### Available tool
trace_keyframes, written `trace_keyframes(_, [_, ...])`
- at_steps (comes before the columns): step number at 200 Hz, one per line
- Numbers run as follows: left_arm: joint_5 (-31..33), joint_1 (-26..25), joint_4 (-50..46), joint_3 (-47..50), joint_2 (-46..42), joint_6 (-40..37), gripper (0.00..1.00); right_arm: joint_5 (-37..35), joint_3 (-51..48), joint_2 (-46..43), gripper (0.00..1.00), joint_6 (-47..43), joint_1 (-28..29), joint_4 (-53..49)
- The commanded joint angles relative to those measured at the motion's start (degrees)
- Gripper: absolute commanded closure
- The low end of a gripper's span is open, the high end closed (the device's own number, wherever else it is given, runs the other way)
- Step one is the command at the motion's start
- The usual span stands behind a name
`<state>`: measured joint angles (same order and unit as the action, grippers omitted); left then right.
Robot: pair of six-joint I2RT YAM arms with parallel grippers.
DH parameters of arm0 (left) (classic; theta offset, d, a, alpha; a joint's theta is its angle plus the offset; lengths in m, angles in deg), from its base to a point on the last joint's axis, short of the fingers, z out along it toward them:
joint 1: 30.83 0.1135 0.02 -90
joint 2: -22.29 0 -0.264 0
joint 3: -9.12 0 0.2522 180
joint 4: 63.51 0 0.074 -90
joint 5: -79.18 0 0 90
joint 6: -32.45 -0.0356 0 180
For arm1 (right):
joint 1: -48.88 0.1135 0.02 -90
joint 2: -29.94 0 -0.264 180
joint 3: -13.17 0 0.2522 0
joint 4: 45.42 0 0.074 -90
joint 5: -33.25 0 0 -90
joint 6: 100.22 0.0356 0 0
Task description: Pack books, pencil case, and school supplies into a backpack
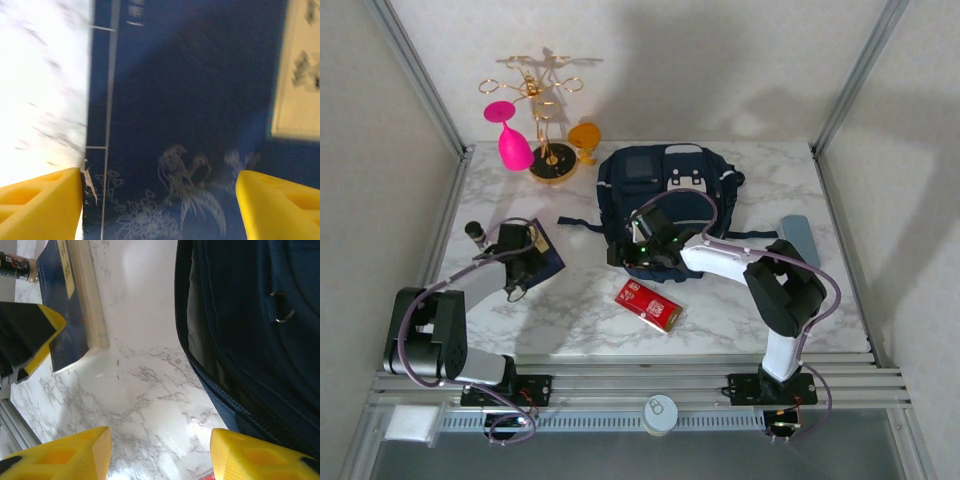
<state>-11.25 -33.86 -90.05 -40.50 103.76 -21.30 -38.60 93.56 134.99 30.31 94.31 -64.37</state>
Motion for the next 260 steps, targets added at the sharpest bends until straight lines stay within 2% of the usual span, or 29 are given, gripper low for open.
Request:
trace_keyframes(1, [-0.59,-1.28,-1.50,0.15,-1.06,1.69,0.23,1.35,4.02,3.03,0.43,0.88,0.90,0.14])
trace_keyframes(28, [2.92,-0.35,-3.87,-1.10,-1.88,0.40,0.24,0.86,10.48,7.69,0.40,-0.31,2.59,-1.53])
trace_keyframes(50, [0.75,2.83,-2.18,0.06,-3.72,1.01,0.23,1.04,16.61,12.64,0.39,-1.37,3.27,-2.42])
trace_keyframes(73, [0.41,3.74,-0.72,0.08,-4.27,0.36,0.24,0.87,23.55,18.40,0.38,-2.83,4.02,-4.09])
trace_keyframes(112, [-4.95,4.47,2.92,1.03,-2.17,0.57,0.26,-0.01,36.52,28.36,0.37,-7.21,5.20,-9.83])
trace_keyframes(147, [-6.34,4.52,4.59,2.25,-1.91,0.11,0.32,0.25,44.44,34.31,0.39,-10.03,6.39,-12.93])
trace_keyframes(161, [-6.80,4.52,4.68,2.60,-1.46,-0.19,0.34,0.96,47.36,36.57,0.43,-10.84,6.85,-14.69])
trace_keyframes(187, [-6.61,4.54,4.88,3.44,-1.23,-0.57,0.38,2.54,50.63,39.03,0.47,-11.39,7.74,-16.22])
trace_keyframes(260, [-4.85,4.52,4.73,4.16,-0.16,-0.92,0.40,2.98,52.64,37.94,0.55,-11.04,8.55,-17.87])
